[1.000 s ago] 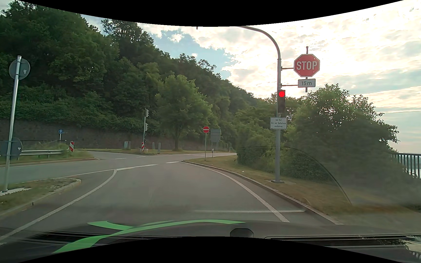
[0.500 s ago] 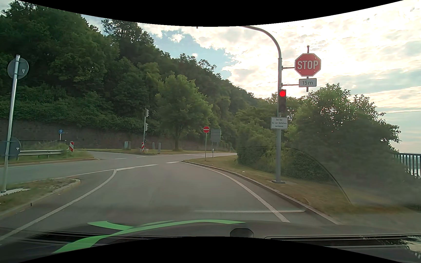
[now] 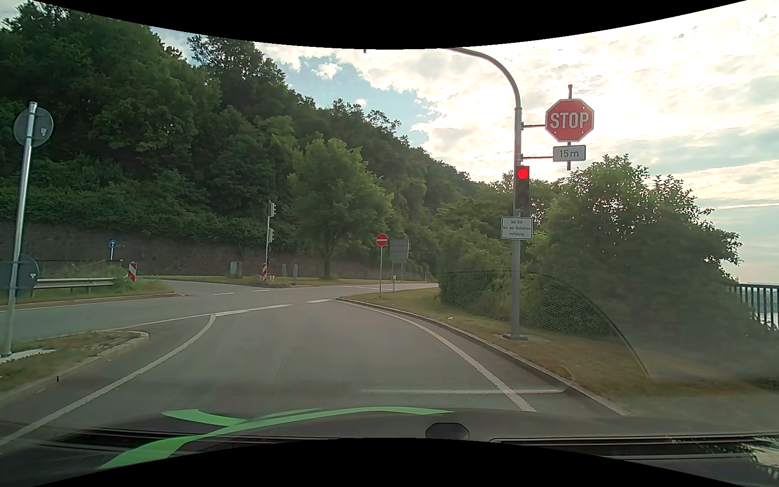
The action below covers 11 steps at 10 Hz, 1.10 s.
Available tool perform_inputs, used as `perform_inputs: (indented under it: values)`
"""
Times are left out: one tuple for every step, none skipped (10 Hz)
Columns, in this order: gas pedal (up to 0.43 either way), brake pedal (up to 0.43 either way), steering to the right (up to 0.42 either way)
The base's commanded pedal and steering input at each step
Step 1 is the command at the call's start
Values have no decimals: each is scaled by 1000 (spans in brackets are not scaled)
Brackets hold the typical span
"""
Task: Follow the waypoints while adhering to traffic rules and regulations
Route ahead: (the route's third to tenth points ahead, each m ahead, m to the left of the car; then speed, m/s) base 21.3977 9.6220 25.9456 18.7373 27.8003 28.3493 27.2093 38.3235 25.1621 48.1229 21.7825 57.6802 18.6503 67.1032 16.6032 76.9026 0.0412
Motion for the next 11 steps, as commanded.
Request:
perform_inputs:
  values:
    - [0, 140, -97]
    - [0, 152, -97]
    - [0, 159, -97]
    - [0, 159, -96]
    - [0, 159, -97]
    - [0, 159, -97]
    - [0, 165, -97]
    - [0, 159, -96]
    - [0, 165, -97]
    - [0, 165, -96]
    - [0, 165, -96]
